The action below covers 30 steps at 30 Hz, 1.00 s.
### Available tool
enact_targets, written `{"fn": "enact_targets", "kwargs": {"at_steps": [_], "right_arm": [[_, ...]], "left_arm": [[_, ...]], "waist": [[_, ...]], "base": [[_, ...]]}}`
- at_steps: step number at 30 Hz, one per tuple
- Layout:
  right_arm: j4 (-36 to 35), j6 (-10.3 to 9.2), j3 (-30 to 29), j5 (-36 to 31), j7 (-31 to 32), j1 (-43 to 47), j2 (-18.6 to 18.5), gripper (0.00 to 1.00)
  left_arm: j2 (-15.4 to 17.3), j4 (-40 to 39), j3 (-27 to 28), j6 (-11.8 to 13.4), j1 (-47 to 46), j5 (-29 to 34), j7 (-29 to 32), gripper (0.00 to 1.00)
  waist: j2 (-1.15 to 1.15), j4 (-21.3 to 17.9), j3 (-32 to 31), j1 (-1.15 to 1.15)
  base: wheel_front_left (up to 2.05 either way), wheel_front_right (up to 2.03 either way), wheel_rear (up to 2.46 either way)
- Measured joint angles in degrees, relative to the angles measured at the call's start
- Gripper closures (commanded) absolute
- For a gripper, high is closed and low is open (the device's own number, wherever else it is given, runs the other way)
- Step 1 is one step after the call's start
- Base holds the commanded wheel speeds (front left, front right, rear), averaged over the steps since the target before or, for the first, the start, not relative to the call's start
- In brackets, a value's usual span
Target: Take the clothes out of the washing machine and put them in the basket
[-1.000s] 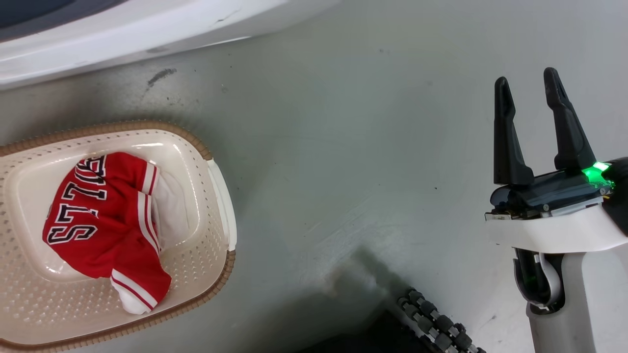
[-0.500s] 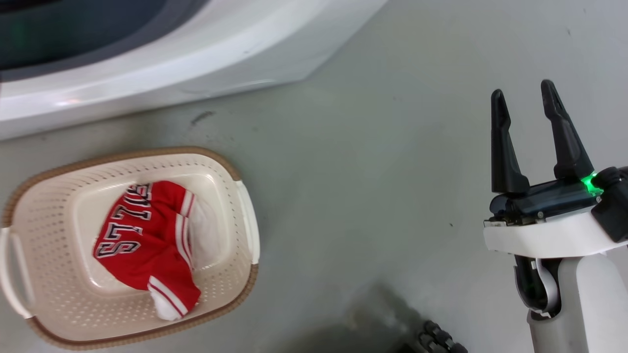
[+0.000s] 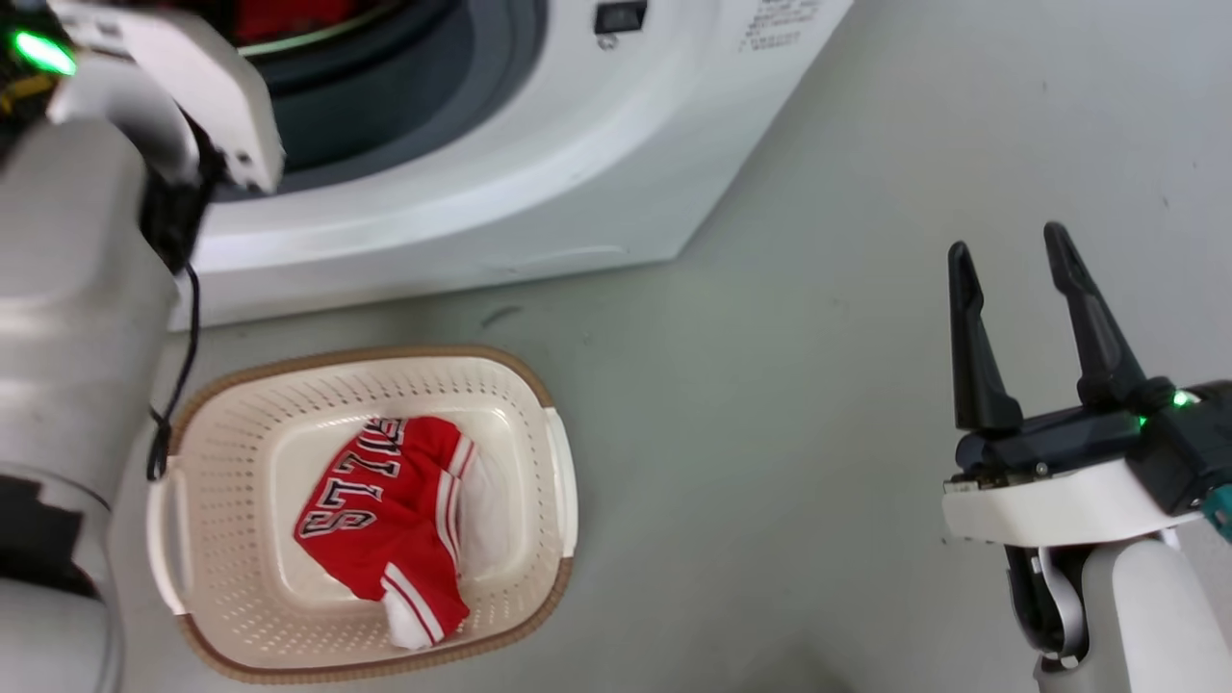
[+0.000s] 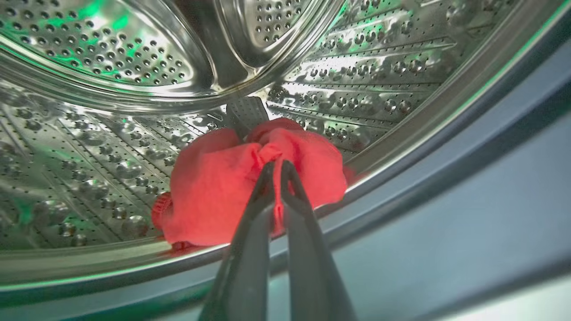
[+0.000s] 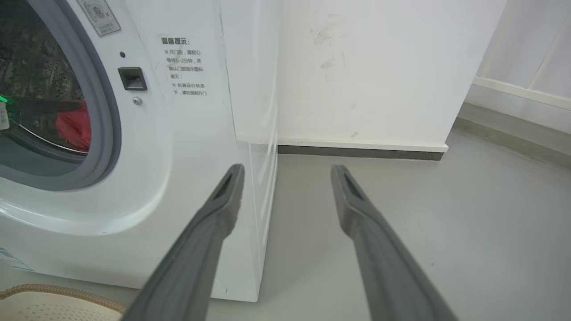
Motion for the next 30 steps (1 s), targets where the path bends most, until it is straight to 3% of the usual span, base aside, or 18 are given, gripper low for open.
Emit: {"fn": "enact_targets", "kwargs": {"at_steps": [6,14,21,30], "right_arm": [[0.34,0.0,0.21,-1.05,0.0,2.3,0.0,0.0],[0.79,0.0,0.03,-1.97,0.0,5.77,0.0,0.0],[1.36,0.0,-0.14,-2.86,0.0,8.09,-0.01,0.0],[1.6,0.0,-0.18,-3.25,-0.01,10.36,-0.01,0.0]], "left_arm": [[-1.77,-2.12,-0.86,0.89,6.22,0.41,-7.1,1.0],[-1.43,-11.71,-0.48,4.0,14.28,0.22,-10.14,1.0],[1.64,-26.42,-0.49,8.23,21.42,0.45,-9.67,1.0],[8.32,-49.96,0.81,15.94,29.78,0.87,-5.09,1.0]], "waist": [[0.0,1.98,-5.07,-0.01],[0.0,4.56,-11.58,-0.01],[0.0,6.97,-16.31,-0.01],[0.0,8.78,-20.64,-0.01]], "base": [[0.0,0.0,0.0],[0.0,0.0,0.0],[0.0,0.0,0.0],[0.0,0.0,0.0]]}}
